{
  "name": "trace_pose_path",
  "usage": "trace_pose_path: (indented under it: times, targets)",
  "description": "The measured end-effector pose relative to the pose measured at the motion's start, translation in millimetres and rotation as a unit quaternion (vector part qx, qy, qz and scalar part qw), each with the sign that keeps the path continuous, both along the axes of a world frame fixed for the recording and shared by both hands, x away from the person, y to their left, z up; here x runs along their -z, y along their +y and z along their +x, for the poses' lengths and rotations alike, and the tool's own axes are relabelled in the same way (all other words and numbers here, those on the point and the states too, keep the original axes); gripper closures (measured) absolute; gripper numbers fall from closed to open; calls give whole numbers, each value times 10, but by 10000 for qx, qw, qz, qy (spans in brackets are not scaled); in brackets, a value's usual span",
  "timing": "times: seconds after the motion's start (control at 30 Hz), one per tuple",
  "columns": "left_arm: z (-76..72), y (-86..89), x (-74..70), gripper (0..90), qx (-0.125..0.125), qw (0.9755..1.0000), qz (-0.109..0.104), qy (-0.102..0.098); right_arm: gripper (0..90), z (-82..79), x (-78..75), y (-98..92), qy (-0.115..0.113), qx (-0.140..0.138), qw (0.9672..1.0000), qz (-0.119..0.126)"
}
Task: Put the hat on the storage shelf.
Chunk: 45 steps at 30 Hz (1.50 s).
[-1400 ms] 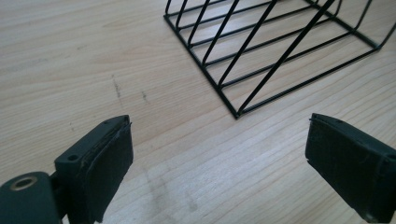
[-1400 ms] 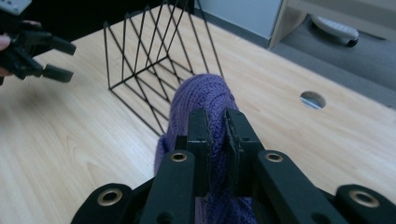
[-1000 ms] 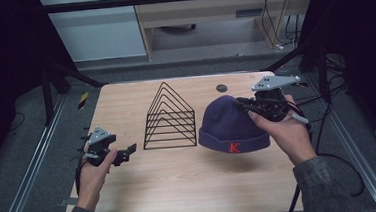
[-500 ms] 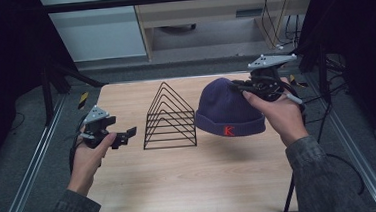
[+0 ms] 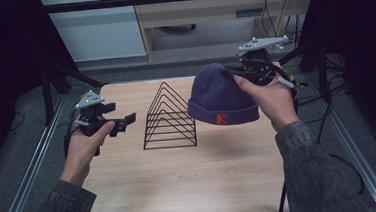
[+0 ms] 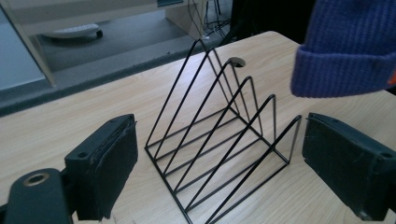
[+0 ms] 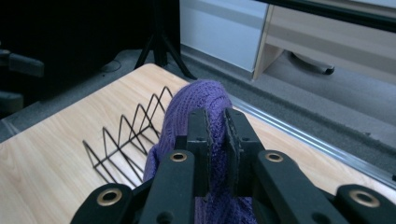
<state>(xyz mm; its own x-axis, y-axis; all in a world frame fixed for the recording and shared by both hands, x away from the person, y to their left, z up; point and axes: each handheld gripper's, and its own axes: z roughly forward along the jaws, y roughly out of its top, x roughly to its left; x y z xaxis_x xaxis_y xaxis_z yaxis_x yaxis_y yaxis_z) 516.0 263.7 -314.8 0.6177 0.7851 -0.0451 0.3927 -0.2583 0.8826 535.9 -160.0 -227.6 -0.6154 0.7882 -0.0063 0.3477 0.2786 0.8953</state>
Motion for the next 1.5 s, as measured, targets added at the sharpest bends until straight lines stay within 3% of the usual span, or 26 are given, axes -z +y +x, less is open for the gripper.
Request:
trace_pose_path:
  times: [0.2,0.3,0.47,0.73,0.83,1.03,1.5]
  targets:
    - [9,-52,-95,99,76,9999,24,-77,815,86,-142,140,-77,-12,10000,-36]
    - [14,-94,-125,100,188,9997,150,-108,815,89,-214,228,-148,-51,9999,-63]
    - [23,-132,-150,101,248,9995,126,-133,815,98,-273,340,-228,-116,9996,-131]
    - [99,-235,-206,128,456,9989,62,-119,815,149,-400,557,-343,-223,9992,-36]
    - [129,-304,-228,131,576,9981,188,-123,815,183,-445,642,-382,-280,9989,-29]
    - [140,-338,-264,132,545,9983,141,-174,815,202,-528,795,-422,-386,9984,38]
    - [152,-359,-170,113,666,9976,145,-73,814,69,-574,1024,-500,-738,9959,156]
